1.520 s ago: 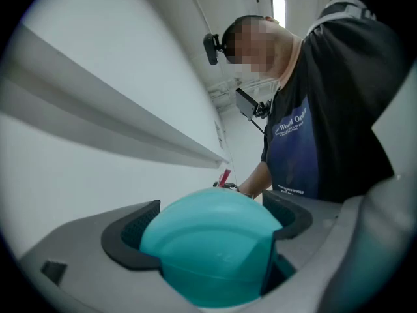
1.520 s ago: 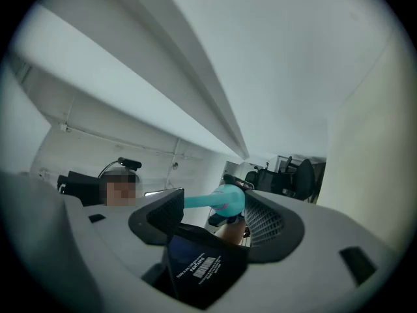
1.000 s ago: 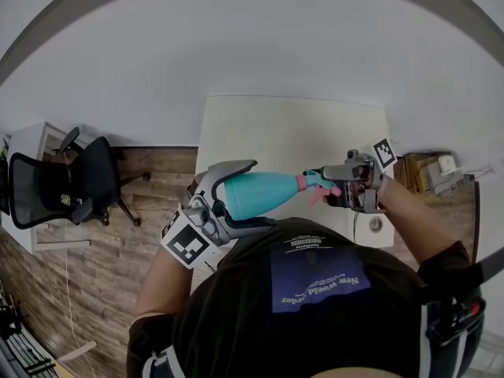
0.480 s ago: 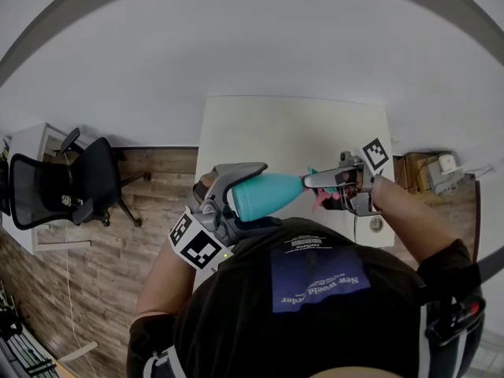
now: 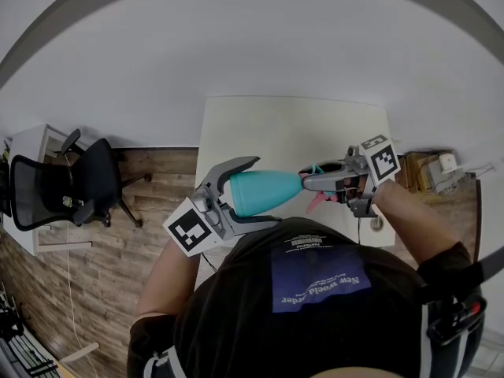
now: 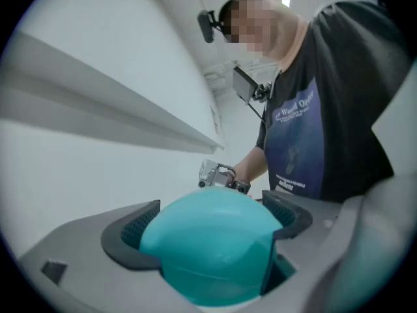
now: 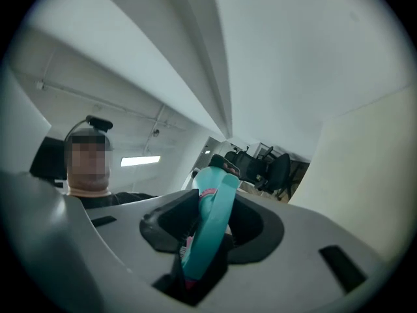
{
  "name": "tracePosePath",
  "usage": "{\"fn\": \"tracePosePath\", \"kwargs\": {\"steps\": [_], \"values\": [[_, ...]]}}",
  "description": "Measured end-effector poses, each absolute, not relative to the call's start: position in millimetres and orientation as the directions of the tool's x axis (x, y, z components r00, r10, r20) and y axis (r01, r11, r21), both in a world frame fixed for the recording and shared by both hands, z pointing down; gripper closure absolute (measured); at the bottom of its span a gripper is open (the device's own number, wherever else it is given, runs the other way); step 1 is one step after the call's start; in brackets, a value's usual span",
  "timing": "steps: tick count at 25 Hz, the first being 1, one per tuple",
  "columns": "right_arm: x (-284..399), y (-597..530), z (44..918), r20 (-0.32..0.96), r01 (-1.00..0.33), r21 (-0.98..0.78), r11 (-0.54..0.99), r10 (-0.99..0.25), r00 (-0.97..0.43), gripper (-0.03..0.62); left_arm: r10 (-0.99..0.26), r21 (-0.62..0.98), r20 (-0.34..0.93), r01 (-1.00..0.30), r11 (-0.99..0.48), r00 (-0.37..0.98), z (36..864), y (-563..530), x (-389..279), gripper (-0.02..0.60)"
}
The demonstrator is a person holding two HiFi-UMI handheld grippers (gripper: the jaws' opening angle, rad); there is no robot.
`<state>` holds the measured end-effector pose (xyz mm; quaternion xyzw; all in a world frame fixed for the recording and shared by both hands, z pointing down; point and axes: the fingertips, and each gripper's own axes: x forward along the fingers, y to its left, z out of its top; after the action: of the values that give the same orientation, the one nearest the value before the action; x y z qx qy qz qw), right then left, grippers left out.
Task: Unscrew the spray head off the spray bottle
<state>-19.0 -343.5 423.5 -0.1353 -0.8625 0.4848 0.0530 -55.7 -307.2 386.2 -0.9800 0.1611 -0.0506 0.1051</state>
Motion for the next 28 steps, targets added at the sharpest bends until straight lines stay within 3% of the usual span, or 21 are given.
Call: {"fn": "tracePosePath", "kwargs": {"steps": [3,9,13,19,25,28], "values": [[-19.6,-341.5,414.9,0.016,0.173,-0.755,0.633,0.281,-0.960,0.467,-0.343,0.064,0.010,-0.343,-0.937,0.939,389.9,-313.8,-61.9,0.080],[-19.6,-329.6,398.3,0.145,0.175,-0.440,0.881,0.262,-0.954,0.467,-0.300,0.337,-0.089,-0.255,-0.906,0.950,393.2,-317.1,-67.2,0.080],[-21.6,-317.2,389.9,0.213,0.203,-0.173,0.964,0.238,-0.948,0.468,-0.285,0.527,-0.161,-0.162,-0.834,0.945,396.0,-318.8,-71.3,0.080],[-15.7,-310.4,398.8,0.391,0.270,0.175,0.947,0.185,-0.902,0.468,-0.268,0.718,-0.226,-0.025,-0.695,0.937,403.6,-329.2,-73.1,0.080],[-18.9,-304.5,399.1,0.447,0.309,0.426,0.850,0.099,-0.889,0.468,-0.268,0.842,-0.287,0.109,-0.528,0.919,416.0,-330.8,-71.5,0.080],[-18.9,-304.0,401.3,0.479,0.328,0.478,0.815,0.071,-0.875,0.467,-0.266,0.836,-0.284,0.102,-0.538,0.921,417.1,-329.2,-70.8,0.080]]}}
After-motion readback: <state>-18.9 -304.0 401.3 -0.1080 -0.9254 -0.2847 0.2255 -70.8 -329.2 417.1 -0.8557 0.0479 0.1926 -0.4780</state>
